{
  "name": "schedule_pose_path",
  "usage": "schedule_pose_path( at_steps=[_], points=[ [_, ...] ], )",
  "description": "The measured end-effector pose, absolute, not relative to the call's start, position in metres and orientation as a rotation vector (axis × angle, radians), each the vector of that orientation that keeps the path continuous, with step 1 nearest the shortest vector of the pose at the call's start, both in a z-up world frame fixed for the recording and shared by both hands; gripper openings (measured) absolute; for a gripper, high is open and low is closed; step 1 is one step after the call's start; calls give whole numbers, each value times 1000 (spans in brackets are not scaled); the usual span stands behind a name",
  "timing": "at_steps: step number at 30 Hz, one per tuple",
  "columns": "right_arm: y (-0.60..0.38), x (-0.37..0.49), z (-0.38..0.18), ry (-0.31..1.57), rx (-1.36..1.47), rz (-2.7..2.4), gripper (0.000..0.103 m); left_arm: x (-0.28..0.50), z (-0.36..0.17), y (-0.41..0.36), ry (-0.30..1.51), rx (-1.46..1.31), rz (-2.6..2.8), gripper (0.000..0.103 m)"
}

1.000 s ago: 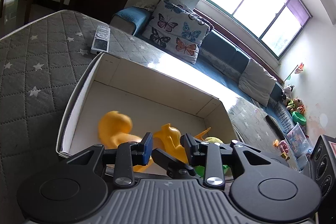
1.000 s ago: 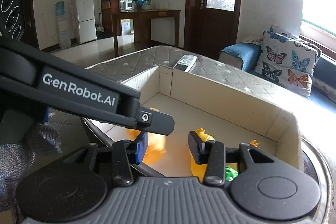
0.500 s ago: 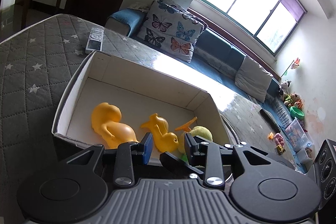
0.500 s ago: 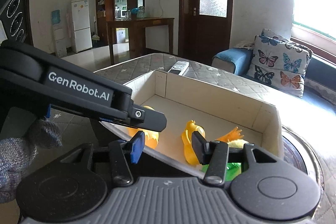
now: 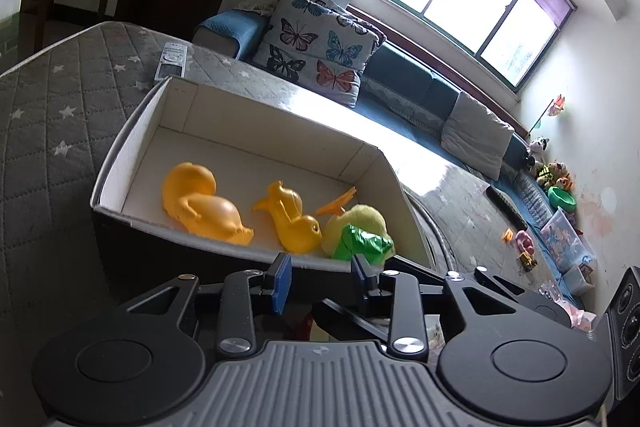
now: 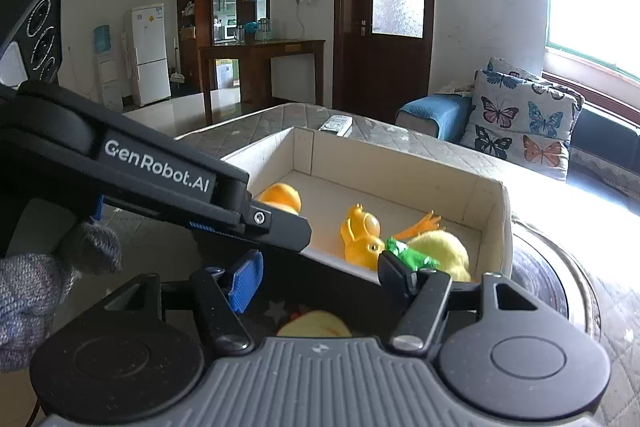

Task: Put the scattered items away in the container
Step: 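Move both tools back to the red-and-yellow fruit half and grasp it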

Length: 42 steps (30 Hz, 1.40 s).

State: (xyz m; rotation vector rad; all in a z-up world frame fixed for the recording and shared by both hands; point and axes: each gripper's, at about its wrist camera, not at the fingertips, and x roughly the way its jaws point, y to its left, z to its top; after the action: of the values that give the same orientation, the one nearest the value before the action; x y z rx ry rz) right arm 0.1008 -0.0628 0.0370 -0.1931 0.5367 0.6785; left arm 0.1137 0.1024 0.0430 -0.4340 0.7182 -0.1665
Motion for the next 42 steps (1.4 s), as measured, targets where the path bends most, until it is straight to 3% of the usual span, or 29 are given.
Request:
schedule_pose_path(
  at_steps=[10,27,36,42],
  points=[
    [-78,90,23,571,-183,655,79,103,33,97,750,-439,-175,35],
    [-79,85,-5,651,-173,638,81,102,4,97,826,-487,-177,35],
    [-72,91,-13,676,-191,640,78,110,-5,96,848,-500,-178,35],
    [-70,97,-16,693,-185,639,68,116,-9,97,859,-510,-175,35]
  ],
)
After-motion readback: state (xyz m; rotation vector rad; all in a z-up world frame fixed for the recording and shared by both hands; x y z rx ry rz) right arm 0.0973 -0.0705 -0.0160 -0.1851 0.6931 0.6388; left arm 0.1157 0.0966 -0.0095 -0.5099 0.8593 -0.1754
